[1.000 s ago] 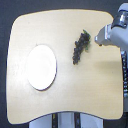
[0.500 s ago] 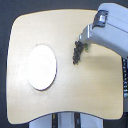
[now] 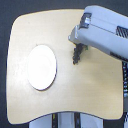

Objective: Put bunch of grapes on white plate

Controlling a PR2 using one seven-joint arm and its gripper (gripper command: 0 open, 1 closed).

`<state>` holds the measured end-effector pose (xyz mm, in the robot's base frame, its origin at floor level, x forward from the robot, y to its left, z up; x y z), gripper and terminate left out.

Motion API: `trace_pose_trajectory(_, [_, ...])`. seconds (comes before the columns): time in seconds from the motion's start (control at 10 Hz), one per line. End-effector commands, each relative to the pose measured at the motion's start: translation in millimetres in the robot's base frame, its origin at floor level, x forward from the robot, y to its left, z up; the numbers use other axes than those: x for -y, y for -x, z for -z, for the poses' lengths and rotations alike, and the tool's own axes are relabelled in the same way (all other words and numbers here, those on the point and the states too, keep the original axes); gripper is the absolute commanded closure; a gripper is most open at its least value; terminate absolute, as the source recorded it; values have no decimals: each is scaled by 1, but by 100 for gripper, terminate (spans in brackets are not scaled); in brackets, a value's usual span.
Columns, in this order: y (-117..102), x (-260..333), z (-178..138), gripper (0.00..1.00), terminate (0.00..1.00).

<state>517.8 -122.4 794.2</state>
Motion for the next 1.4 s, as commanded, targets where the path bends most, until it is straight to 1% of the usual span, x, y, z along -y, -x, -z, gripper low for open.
trace_pose_trajectory(0.0, [-33,-15,49,0,0])
trace_pose_trajectory(0.3, [-59,7,64,0,0])
trace_pose_trajectory(0.4, [-63,16,68,0,0])
trace_pose_trajectory(0.6, [-52,34,66,0,0])
trace_pose_trajectory(0.8, [-33,45,61,0,0])
trace_pose_trajectory(1.1, [-15,40,74,0,0])
trace_pose_trajectory(1.3, [-15,32,77,0,0])
